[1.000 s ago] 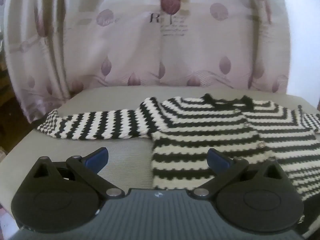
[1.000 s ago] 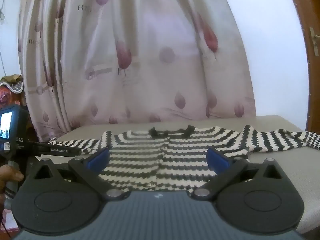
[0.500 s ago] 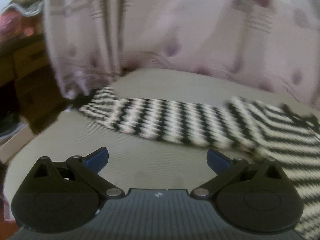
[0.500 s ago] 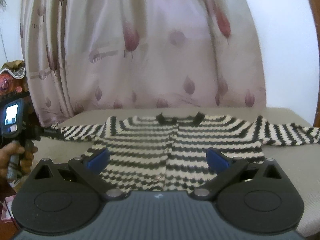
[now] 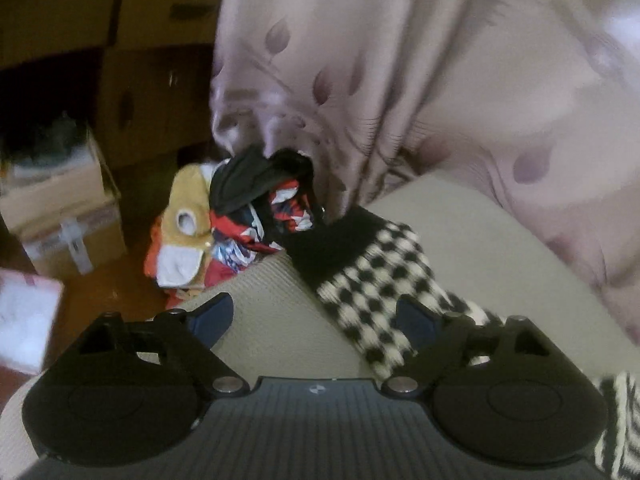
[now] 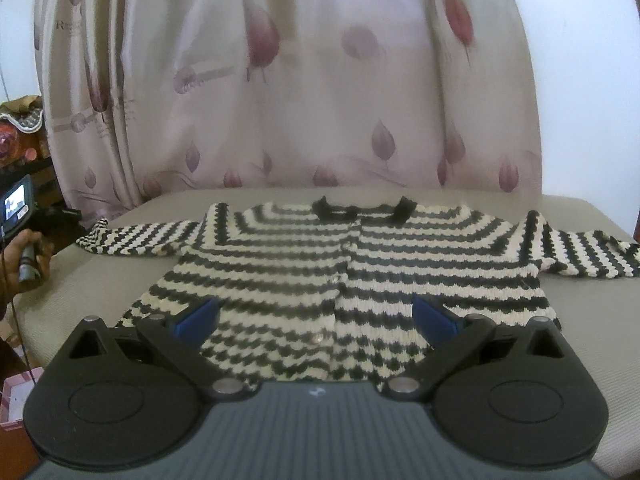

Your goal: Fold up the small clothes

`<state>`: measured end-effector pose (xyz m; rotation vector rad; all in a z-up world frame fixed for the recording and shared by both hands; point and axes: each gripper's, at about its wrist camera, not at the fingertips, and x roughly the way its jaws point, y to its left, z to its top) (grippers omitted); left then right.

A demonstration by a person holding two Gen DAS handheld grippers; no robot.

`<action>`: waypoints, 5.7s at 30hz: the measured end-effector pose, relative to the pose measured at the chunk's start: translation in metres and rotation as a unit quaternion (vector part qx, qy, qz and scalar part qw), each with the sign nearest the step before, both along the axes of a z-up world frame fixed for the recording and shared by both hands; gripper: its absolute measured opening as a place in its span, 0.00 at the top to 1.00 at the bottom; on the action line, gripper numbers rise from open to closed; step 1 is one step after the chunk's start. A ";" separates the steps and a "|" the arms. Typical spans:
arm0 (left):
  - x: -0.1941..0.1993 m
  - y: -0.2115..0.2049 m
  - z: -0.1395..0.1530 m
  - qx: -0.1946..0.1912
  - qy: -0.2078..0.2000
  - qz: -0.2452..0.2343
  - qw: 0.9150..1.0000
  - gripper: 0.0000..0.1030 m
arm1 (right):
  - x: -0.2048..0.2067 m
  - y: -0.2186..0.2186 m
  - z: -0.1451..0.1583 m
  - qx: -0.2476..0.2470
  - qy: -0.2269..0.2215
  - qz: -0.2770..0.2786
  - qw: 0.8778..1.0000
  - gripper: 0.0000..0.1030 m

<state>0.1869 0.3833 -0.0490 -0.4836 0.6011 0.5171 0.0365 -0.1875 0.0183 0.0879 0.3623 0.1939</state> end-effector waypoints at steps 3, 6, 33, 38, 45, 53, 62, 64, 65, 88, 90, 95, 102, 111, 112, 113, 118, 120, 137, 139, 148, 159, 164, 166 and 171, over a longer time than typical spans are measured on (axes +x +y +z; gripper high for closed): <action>0.009 0.008 0.000 0.001 -0.007 -0.006 1.000 0.16 | 0.005 0.002 -0.003 -0.002 0.008 -0.001 1.000 0.00; 0.025 0.010 -0.002 0.020 0.003 -0.019 1.000 0.15 | 0.010 0.004 -0.006 -0.006 0.016 0.000 1.000 0.00; -0.085 -0.005 0.021 -0.042 -0.073 0.120 0.989 0.88 | -0.003 -0.009 -0.008 0.023 0.008 -0.020 0.999 0.00; -0.095 0.000 0.005 -0.028 -0.043 0.111 0.993 0.83 | -0.009 -0.018 -0.012 0.042 0.010 -0.027 0.999 0.00; -0.133 -0.024 0.015 0.064 -0.055 0.178 0.980 0.37 | -0.021 -0.034 -0.015 0.053 0.002 -0.046 0.998 0.00; -0.107 -0.111 0.042 0.091 -0.109 0.021 0.990 0.16 | -0.028 -0.152 -0.019 0.183 -0.027 -0.156 0.970 0.00; -0.055 -0.197 -0.003 0.120 -0.078 -0.068 0.987 0.13 | 0.000 -0.311 -0.054 0.203 0.003 -0.309 0.929 0.15; -0.052 -0.201 -0.006 0.130 -0.069 -0.069 0.987 0.12 | 0.013 -0.339 -0.063 0.185 0.023 -0.328 0.926 0.31; -0.052 -0.195 -0.006 0.132 -0.070 -0.066 0.987 0.06 | 0.020 -0.348 -0.067 0.166 0.036 -0.334 0.927 0.41; -0.039 -0.213 -0.013 0.167 0.006 -0.053 0.984 0.00 | 0.122 -0.549 -0.018 0.205 0.029 -0.426 0.881 0.90; -0.038 -0.213 -0.012 0.168 0.007 -0.056 0.984 0.00 | 0.119 -0.556 -0.038 0.228 0.077 -0.383 0.892 0.80; -0.037 -0.215 -0.013 0.171 0.019 -0.057 0.983 0.00 | 0.110 -0.560 -0.103 0.335 0.138 -0.353 0.863 0.34; -0.034 -0.220 -0.014 0.190 0.036 -0.052 0.980 0.00 | 0.139 -0.562 -0.135 0.475 0.113 -0.304 0.818 0.36; -0.027 -0.232 -0.017 0.233 0.075 -0.058 0.968 0.00 | 0.128 -0.545 -0.122 0.461 -0.044 -0.351 0.814 0.93; -0.028 -0.233 -0.017 0.235 0.075 -0.059 0.967 0.00 | 0.114 -0.537 -0.116 0.466 -0.067 -0.344 0.813 0.93; -0.027 -0.233 -0.017 0.236 0.074 -0.059 0.967 0.00 | 0.099 -0.528 -0.110 0.466 -0.079 -0.336 0.815 0.93; -0.028 -0.234 -0.017 0.241 0.073 -0.062 0.966 0.00 | 0.003 -0.479 -0.098 0.452 -0.095 -0.350 0.815 0.93; -0.028 -0.235 -0.017 0.241 0.071 -0.064 0.966 0.00 | -0.016 -0.469 -0.113 0.457 -0.071 -0.364 0.809 0.93; -0.040 -0.218 -0.013 0.194 0.031 -0.068 0.978 0.00 | -0.044 -0.476 -0.175 0.585 -0.054 -0.349 0.730 0.90; -0.041 -0.216 -0.013 0.188 0.028 -0.067 0.979 0.00 | -0.041 -0.475 -0.173 0.581 -0.044 -0.360 0.728 0.90; -0.045 -0.205 -0.013 0.153 0.009 -0.060 0.986 0.00 | -0.022 -0.474 -0.166 0.563 -0.019 -0.415 0.714 0.94; -0.058 -0.204 -0.011 0.145 -0.035 -0.047 0.988 0.00 | 0.080 -0.402 -0.011 0.444 -0.085 -0.335 0.827 0.94; -0.064 -0.194 -0.011 0.118 -0.054 -0.036 0.991 0.00 | 0.163 -0.311 0.037 0.444 -0.087 -0.211 0.866 0.94; -0.066 -0.190 -0.011 0.103 -0.062 -0.031 0.992 0.00 | 0.190 -0.274 0.042 0.446 -0.081 -0.175 0.874 0.94; -0.069 -0.178 -0.012 0.065 -0.084 -0.021 0.994 0.00 | 0.247 -0.182 0.025 0.465 -0.052 -0.098 0.878 0.94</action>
